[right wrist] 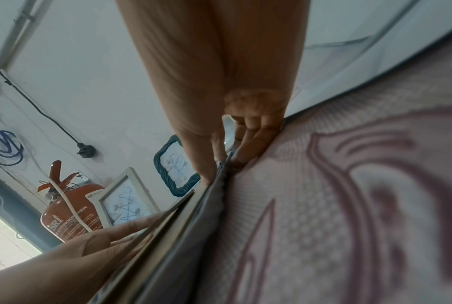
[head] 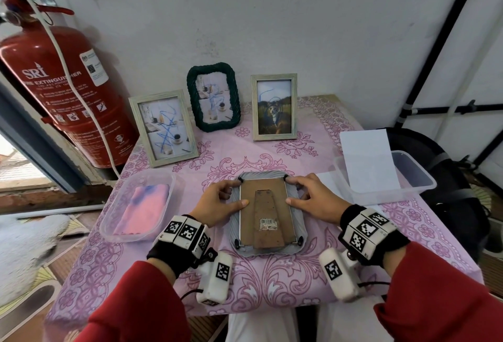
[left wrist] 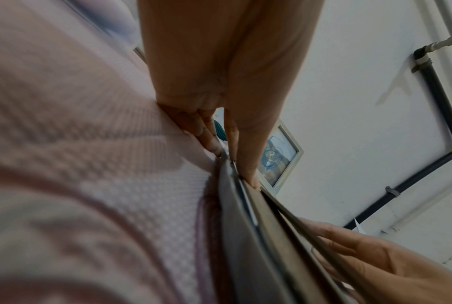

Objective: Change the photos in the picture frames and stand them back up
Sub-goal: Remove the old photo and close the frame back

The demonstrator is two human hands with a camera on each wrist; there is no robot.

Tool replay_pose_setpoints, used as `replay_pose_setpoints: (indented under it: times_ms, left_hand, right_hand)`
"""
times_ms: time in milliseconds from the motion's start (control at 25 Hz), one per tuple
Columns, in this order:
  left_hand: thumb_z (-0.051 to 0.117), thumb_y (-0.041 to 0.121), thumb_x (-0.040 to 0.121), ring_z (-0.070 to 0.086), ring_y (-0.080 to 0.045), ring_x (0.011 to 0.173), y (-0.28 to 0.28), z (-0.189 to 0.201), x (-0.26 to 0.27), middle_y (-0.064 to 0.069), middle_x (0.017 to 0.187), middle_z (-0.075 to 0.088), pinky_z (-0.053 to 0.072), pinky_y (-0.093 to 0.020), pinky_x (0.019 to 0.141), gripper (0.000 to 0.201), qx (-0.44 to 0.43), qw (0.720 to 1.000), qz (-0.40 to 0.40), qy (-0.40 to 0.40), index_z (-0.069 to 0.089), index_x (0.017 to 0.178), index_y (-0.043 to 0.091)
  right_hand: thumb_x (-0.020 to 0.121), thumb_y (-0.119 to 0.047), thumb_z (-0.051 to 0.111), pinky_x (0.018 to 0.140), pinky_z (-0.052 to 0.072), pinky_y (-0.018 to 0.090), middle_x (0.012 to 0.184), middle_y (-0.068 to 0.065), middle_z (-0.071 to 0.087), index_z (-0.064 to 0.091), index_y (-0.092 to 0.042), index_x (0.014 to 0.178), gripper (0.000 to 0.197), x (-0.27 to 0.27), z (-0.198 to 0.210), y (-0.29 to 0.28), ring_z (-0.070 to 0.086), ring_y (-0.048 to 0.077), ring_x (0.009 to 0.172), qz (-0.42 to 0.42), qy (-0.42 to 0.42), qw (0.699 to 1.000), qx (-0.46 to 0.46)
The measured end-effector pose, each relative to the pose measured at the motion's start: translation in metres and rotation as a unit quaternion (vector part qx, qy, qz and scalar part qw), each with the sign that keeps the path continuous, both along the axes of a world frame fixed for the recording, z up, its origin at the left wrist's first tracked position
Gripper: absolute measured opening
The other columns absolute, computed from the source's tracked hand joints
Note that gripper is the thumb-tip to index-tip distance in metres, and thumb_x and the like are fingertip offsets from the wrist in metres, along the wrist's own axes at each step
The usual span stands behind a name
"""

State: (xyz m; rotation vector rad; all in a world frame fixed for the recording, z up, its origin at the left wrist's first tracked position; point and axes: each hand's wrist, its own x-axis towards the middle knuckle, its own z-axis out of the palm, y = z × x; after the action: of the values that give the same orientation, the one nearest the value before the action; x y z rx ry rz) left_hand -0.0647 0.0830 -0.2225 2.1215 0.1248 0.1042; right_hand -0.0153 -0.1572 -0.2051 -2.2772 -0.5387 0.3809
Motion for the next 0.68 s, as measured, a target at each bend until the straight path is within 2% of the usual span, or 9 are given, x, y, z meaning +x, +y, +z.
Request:
replay_pose_setpoints:
  times_ms: [120, 240, 360, 560, 680]
  left_hand:
    - [0.075, 0.009, 0.076, 0.038, -0.007, 0.070, 0.0000, 0.0004, -0.0001, 0.006, 0.077, 0.037, 0.034, 0.001, 0.060, 0.049, -0.006, 1.000, 0.000, 0.000, 0.057, 0.121, 0.008]
    - [0.075, 0.008, 0.075, 0.037, -0.007, 0.068, 0.0001, 0.0007, -0.0004, 0.005, 0.076, 0.038, 0.035, -0.001, 0.061, 0.048, -0.012, 1.000, -0.001, 0.000, 0.058, 0.121, 0.007]
    - [0.075, 0.007, 0.075, 0.037, -0.007, 0.069, 0.0002, 0.0011, -0.0003, 0.005, 0.077, 0.038, 0.035, -0.002, 0.062, 0.049, -0.018, 1.000, -0.001, 0.002, 0.058, 0.121, 0.006]
    - [0.075, 0.008, 0.076, 0.037, -0.006, 0.070, -0.0011, 0.0022, -0.0016, 0.005, 0.078, 0.038, 0.036, -0.002, 0.063, 0.049, -0.018, 1.000, 0.000, 0.010, 0.057, 0.122, 0.006]
    - [0.074, 0.008, 0.076, 0.037, -0.006, 0.072, -0.0015, 0.0019, -0.0015, 0.004, 0.080, 0.038, 0.037, -0.004, 0.064, 0.049, -0.014, 1.000, 0.000, 0.013, 0.056, 0.122, 0.006]
  right_hand:
    - [0.089, -0.021, 0.062, 0.096, 0.034, 0.015, 0.112, 0.004, 0.032, 0.041, -0.013, 0.138, 0.054, 0.0005, -0.0004, 0.0003, 0.049, 0.013, 0.094, 0.006, 0.005, 1.000, -0.005]
    - [0.090, -0.019, 0.059, 0.088, 0.030, 0.009, 0.110, 0.003, 0.030, 0.040, -0.012, 0.139, 0.053, 0.0007, 0.0000, 0.0011, 0.045, 0.012, 0.090, 0.017, 0.006, 1.000, -0.011]
    - [0.092, -0.019, 0.057, 0.082, 0.028, 0.007, 0.108, 0.003, 0.029, 0.037, -0.012, 0.141, 0.053, 0.0001, 0.0007, 0.0019, 0.043, 0.011, 0.088, 0.029, 0.002, 0.999, -0.024]
    - [0.091, -0.023, 0.058, 0.091, 0.031, 0.014, 0.118, 0.007, 0.033, 0.030, -0.013, 0.142, 0.059, 0.0000, 0.0031, 0.0018, 0.046, 0.014, 0.097, 0.016, 0.006, 0.999, -0.033]
    - [0.091, -0.023, 0.058, 0.092, 0.029, 0.012, 0.113, 0.004, 0.030, 0.031, -0.014, 0.142, 0.059, 0.0001, 0.0047, 0.0014, 0.045, 0.014, 0.101, 0.020, 0.011, 0.999, -0.035]
